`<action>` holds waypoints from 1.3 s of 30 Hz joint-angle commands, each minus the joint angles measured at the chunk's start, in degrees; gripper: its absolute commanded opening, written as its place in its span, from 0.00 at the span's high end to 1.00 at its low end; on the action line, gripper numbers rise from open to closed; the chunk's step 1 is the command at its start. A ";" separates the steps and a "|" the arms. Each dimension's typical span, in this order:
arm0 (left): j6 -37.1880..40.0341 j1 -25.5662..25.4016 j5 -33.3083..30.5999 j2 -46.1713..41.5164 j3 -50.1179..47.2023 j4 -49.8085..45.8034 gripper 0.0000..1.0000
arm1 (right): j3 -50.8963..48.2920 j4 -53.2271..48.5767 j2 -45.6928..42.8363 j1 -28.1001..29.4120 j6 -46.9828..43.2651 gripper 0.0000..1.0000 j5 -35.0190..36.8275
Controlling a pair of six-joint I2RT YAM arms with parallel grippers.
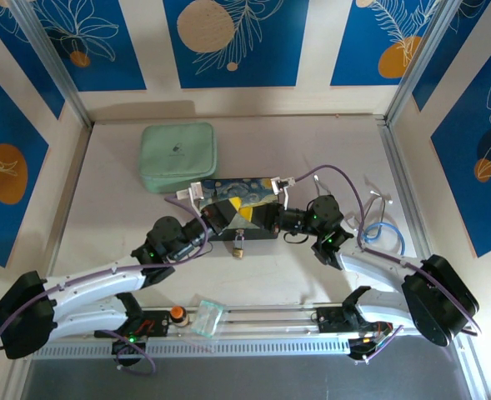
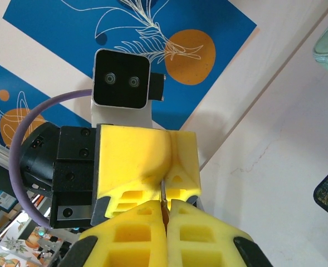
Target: Unlock a padlock with a key
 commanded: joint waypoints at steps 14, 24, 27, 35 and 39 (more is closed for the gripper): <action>11.21 0.73 -8.41 -6.40 9.13 -38.46 0.34 | 0.66 -21.42 -6.20 -1.47 -5.95 1.00 -1.09; 17.24 0.35 -3.75 -0.60 6.90 -49.37 0.33 | -1.16 -48.42 -14.72 -3.66 -13.36 1.00 8.29; 19.21 0.02 -0.79 3.66 6.10 -46.23 0.33 | -2.06 -50.56 -15.08 -3.86 -14.11 1.00 8.58; 18.95 -1.03 2.00 14.79 4.13 -36.26 0.54 | -3.06 -52.96 -16.79 -3.86 -14.20 1.00 10.25; 20.60 -1.91 -0.50 18.58 4.91 -36.58 0.50 | -4.09 -52.05 -16.92 -3.86 -13.60 1.00 10.18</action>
